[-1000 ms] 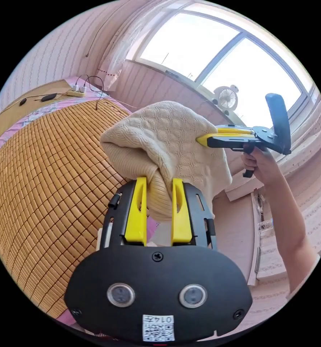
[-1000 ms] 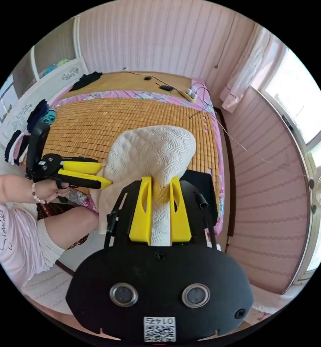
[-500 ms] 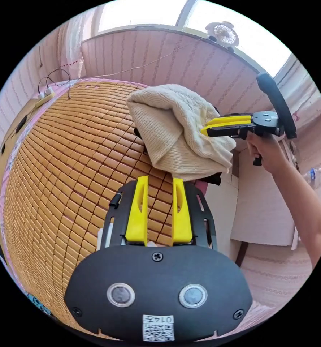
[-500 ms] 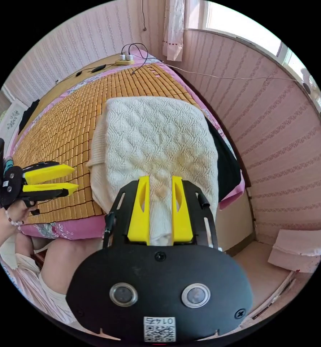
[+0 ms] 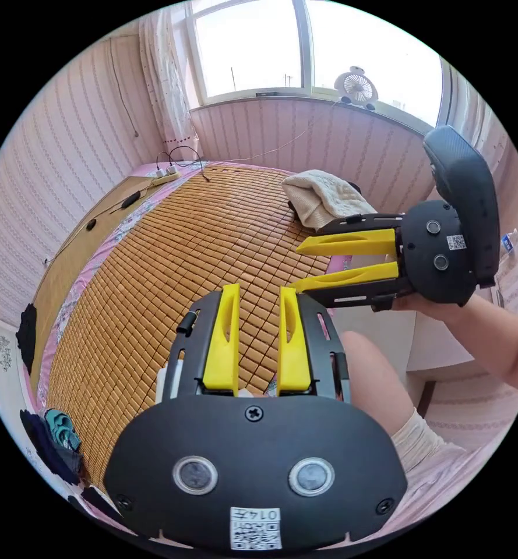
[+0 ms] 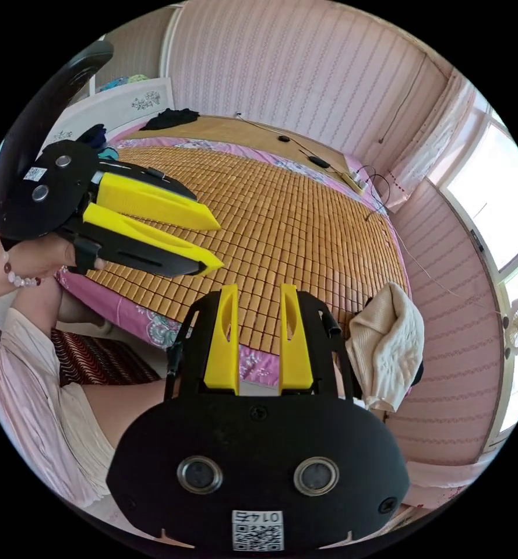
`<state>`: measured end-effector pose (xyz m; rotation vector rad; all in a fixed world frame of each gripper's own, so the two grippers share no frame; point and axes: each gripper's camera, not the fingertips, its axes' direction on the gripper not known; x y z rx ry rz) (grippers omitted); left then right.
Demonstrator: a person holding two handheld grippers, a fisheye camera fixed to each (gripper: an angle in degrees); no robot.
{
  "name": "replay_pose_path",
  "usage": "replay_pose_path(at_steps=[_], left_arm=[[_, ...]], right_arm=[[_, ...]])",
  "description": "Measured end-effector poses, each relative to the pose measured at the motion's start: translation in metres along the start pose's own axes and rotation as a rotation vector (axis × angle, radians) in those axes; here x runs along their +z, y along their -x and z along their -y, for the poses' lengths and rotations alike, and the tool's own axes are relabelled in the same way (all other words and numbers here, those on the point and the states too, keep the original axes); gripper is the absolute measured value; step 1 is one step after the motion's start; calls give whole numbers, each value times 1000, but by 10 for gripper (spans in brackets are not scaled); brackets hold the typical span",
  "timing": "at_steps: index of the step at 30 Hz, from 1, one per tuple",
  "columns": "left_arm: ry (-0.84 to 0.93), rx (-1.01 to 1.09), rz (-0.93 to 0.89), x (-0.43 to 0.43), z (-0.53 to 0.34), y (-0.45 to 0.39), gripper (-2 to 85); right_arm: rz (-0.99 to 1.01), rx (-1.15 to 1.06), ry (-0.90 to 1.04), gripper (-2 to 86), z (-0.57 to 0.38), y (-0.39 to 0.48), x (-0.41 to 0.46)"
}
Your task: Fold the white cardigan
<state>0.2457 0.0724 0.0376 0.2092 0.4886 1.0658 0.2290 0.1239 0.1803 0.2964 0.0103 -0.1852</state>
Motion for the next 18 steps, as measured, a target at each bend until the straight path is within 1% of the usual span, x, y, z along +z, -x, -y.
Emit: replay_pose_path(at_steps=[2, 4, 5, 7, 8, 10, 11, 13, 14, 16, 18], left_arm=[[-25, -62, 43, -34, -48, 24, 106], [-45, -164, 122, -78, -120, 58, 106], [-46, -195, 140, -88, -140, 66, 106], [-37, -363, 170, -127, -225, 100, 104], [-34, -406, 171, -136, -247, 107, 103], [-33, -591, 216, -174, -337, 130, 104], [-37, -638, 229, -183, -360, 134, 103], [-55, -813, 269, -220, -443, 145, 103], [-59, -854, 284, -229, -462, 147, 104], [-74, -988, 347, -264, -530, 151, 104], [-70, -1053, 402, -285, -570, 154, 104]], right_arm=[[68, -72, -37, 109, 30, 62, -5], [97, -133, -53, 110, 51, 108, -7], [106, -179, -60, 109, 63, 140, -7], [121, -256, -68, 107, 80, 187, -5], [122, -306, -79, 105, 89, 218, -4], [119, -376, -89, 100, 102, 264, 0], [122, -423, -89, 101, 111, 293, 3], [135, -486, -87, 103, 123, 336, 8], [143, -523, -85, 105, 131, 363, 13], [156, -575, -80, 107, 143, 402, 19], [163, -624, -83, 109, 154, 439, 25]])
